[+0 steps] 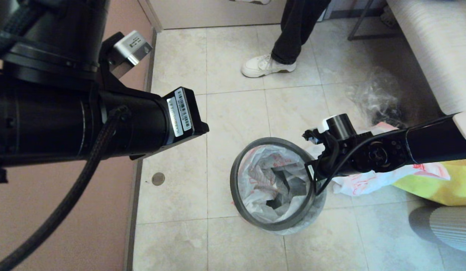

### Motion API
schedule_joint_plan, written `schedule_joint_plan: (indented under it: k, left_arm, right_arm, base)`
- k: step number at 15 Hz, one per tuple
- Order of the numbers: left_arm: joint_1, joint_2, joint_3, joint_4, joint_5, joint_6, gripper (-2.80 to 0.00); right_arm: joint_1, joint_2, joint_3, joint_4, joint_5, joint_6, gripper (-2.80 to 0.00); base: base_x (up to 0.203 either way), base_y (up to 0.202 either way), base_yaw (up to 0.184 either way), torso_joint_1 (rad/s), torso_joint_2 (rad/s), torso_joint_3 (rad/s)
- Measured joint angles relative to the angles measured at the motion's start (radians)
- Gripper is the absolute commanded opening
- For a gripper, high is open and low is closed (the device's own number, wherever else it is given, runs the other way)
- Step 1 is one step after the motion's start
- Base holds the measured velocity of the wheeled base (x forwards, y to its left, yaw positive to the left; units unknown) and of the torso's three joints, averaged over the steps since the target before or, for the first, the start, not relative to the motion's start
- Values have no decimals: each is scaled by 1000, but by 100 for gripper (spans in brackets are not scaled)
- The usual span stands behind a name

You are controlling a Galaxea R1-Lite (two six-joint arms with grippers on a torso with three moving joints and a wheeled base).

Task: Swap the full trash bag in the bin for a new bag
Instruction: Place the trash can ring on the trash can

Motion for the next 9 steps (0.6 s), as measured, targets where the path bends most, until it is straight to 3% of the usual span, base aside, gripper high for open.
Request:
schedule_joint_plan:
  k: [9]
  left_arm:
    - [9,0,-4,0,-1,0,-280]
  right_arm:
    - [50,-39,7,47,-65,4,-280]
  base:
    - [0,0,0,0,0,0]
